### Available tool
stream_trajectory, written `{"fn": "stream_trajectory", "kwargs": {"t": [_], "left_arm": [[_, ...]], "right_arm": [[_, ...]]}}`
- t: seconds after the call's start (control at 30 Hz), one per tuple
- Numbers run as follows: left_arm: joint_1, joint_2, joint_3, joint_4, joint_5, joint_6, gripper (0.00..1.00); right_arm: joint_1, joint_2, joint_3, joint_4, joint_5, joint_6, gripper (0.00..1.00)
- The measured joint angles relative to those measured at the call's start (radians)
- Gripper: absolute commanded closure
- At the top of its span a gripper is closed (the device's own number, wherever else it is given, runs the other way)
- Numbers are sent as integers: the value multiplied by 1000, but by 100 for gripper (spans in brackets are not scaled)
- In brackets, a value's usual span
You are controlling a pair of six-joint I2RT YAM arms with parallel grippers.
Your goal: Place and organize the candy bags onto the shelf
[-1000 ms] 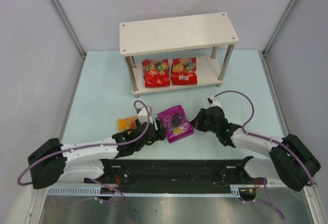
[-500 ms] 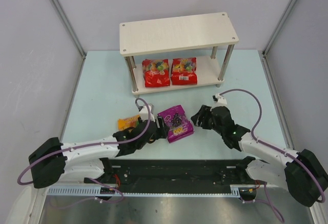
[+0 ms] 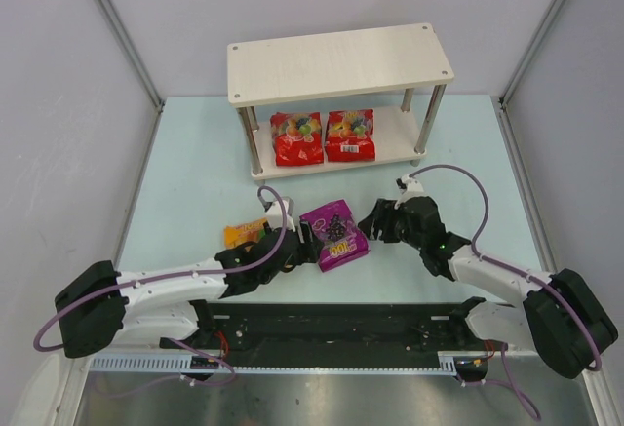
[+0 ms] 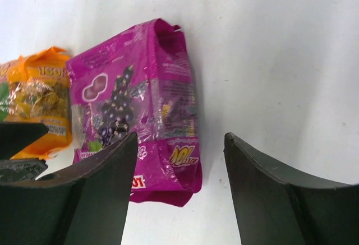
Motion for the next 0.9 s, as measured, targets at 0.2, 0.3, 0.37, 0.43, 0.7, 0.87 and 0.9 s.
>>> {"fn": "stream_trajectory", "kwargs": {"t": [0.2,0.3,0.37,0.43,0.7,0.87,0.9], "left_arm": [[0,2,0,9,1,0,27],[0,2,0,11,1,0,26],[0,2,0,11,1,0,26],[0,2,0,12,1,0,27],[0,2,0,14,1,0,27],[0,-2,0,14,0,0,26],[0,-4,0,14,0,0,26]], "right_arm": [[-3,50,-6,73,-96,-16,29],[-4,84,-11,114,-138,-13,29],[-5,113,-14,143,-164,-8,29],[-5,138,-17,164,-183,-2,37],[-8,196,-23,213,-227,17,95],[-7,119,-24,174,-233,-7,100],[-8,78,-23,143,-226,-16,100]]}}
